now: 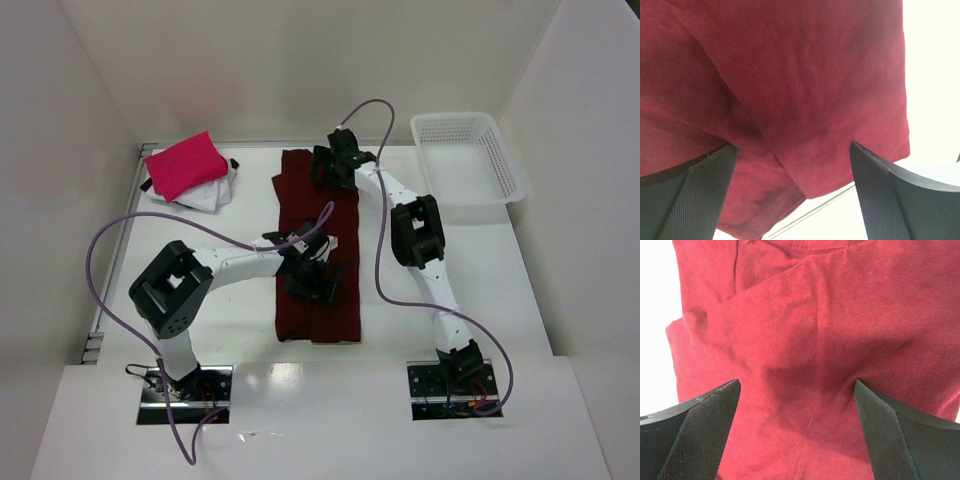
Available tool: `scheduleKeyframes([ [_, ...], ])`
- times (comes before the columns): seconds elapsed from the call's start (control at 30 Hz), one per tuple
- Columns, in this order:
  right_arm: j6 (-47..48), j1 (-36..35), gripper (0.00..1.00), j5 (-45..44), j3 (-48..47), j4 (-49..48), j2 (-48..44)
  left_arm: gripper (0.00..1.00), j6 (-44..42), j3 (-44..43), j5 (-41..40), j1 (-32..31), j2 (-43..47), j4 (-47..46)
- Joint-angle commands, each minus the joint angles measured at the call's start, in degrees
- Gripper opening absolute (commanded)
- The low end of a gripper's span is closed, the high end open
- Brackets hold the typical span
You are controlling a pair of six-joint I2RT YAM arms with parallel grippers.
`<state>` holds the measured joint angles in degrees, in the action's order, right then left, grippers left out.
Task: Fold and stack the t-shirts
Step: Rotate the tshirt 90 degrees
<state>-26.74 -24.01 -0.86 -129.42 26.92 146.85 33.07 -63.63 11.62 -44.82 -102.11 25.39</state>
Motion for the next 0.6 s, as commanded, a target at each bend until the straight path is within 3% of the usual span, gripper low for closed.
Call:
scheduleKeyframes([
  [0.0, 1.1, 1.1, 1.00, 0.2, -3.8, 2.6, 3.1, 1.00, -0.3, 0.9, 2.7, -0.4, -2.9, -2.8],
  [0.13, 1.1, 1.6, 1.00, 0.8, -4.2, 2.6, 1.7, 1.00, 0.2, 0.6, -1.6, -0.4, -0.5, -0.7],
  [0.33, -0.1, 1.8, 1.00, 3.7, 6.8, -3.4, -14.6, 1.00, 2.4, -2.3, -8.4, -0.4, 10.0, 4.0],
  [0.47, -1.2, 3.8, 1.00, 11.1, 21.0, -8.7, -30.0, 1.00, 6.3, -2.7, -13.2, -0.4, 22.0, 5.0],
  [0.57, -1.4, 3.8, 1.00, 10.9, 34.8, -10.0, -42.9, 1.00, 10.8, 5.3, -14.5, -0.4, 33.9, 0.7],
])
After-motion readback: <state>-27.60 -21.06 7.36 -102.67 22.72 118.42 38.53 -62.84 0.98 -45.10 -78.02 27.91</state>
